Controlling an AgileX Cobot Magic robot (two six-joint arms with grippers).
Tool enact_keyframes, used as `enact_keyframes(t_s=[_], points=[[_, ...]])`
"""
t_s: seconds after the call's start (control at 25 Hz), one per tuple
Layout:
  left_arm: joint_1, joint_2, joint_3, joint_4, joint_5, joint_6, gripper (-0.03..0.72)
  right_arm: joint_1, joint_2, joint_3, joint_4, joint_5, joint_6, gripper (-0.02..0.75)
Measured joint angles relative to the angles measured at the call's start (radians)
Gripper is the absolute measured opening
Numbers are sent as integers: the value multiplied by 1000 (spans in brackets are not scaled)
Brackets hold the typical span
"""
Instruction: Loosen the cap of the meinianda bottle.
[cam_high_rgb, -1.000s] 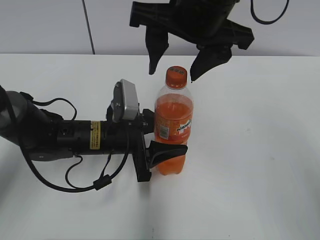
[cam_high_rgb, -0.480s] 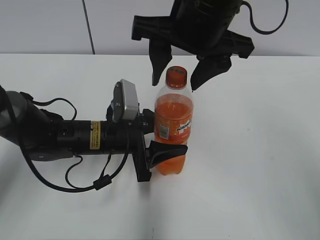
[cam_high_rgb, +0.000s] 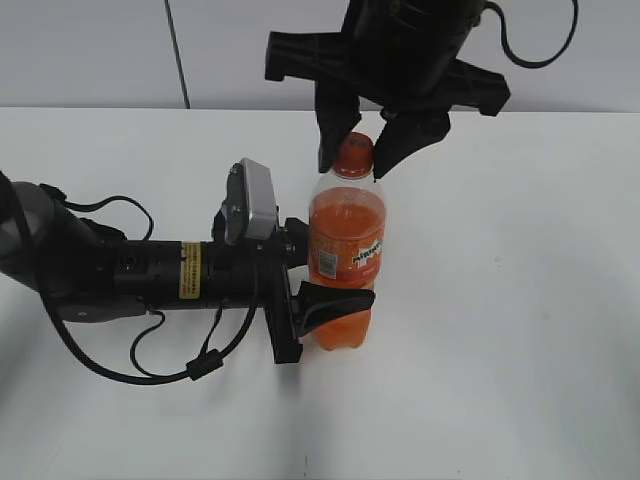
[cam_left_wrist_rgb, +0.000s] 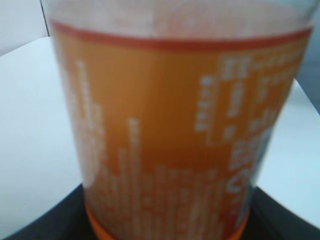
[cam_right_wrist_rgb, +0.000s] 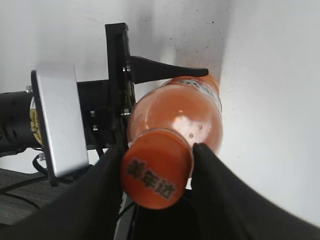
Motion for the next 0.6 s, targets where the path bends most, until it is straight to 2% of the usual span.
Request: enact_keyframes(t_s=[0.08,0.36,0.6], points=[[0,0,0,0,0,0,409,0,0,0,-2,4,-2,317],[0,0,0,0,0,0,409,0,0,-1,-2,8,-27,312],[0,0,0,7,0,0,409,0,0,-1,3,11,-134,311]])
